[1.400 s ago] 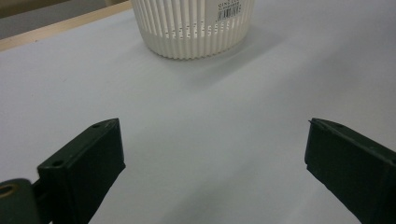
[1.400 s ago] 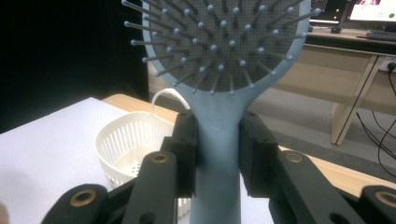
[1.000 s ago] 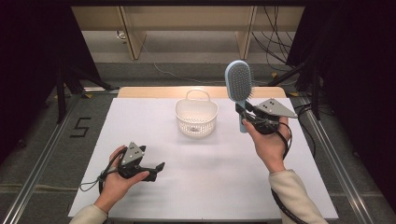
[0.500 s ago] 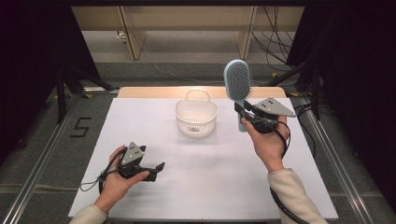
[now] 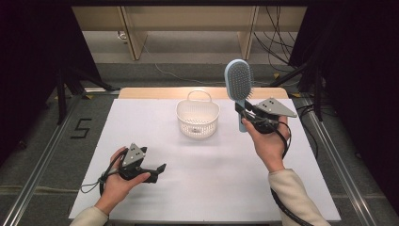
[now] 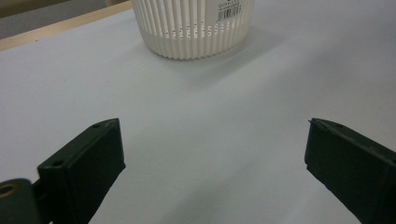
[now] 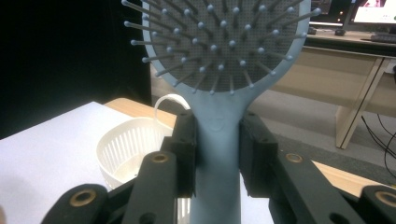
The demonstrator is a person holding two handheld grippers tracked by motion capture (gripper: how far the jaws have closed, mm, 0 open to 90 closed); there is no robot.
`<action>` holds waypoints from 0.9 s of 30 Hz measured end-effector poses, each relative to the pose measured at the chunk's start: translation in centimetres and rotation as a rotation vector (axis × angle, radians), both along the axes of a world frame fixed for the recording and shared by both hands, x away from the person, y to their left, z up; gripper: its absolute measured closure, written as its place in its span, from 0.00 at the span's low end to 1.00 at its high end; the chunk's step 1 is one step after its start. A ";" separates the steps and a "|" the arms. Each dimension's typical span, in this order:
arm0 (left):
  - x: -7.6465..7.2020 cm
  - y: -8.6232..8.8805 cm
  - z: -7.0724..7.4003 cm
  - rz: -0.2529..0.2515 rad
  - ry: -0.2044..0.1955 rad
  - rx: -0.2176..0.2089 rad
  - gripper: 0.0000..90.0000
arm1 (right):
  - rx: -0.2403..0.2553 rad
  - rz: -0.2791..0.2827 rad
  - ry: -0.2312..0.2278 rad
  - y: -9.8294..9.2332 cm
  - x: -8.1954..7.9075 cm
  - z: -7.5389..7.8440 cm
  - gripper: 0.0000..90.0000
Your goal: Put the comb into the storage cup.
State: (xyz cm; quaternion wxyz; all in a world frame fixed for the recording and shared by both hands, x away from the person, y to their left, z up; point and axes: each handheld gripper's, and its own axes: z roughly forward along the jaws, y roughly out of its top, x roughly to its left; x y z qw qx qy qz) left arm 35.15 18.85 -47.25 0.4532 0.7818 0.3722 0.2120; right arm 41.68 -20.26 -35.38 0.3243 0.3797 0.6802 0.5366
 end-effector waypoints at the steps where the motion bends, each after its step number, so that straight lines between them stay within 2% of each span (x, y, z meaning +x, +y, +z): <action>1: 0.0 0.0 0.0 0.000 0.001 0.000 0.05 | 0.001 0.000 0.001 0.0 0.0 0.0 0.78; 27: 0.0 0.0 0.0 -0.002 0.001 -0.002 0.05 | 0.007 0.011 -0.001 0.7 0.5 -0.1 0.78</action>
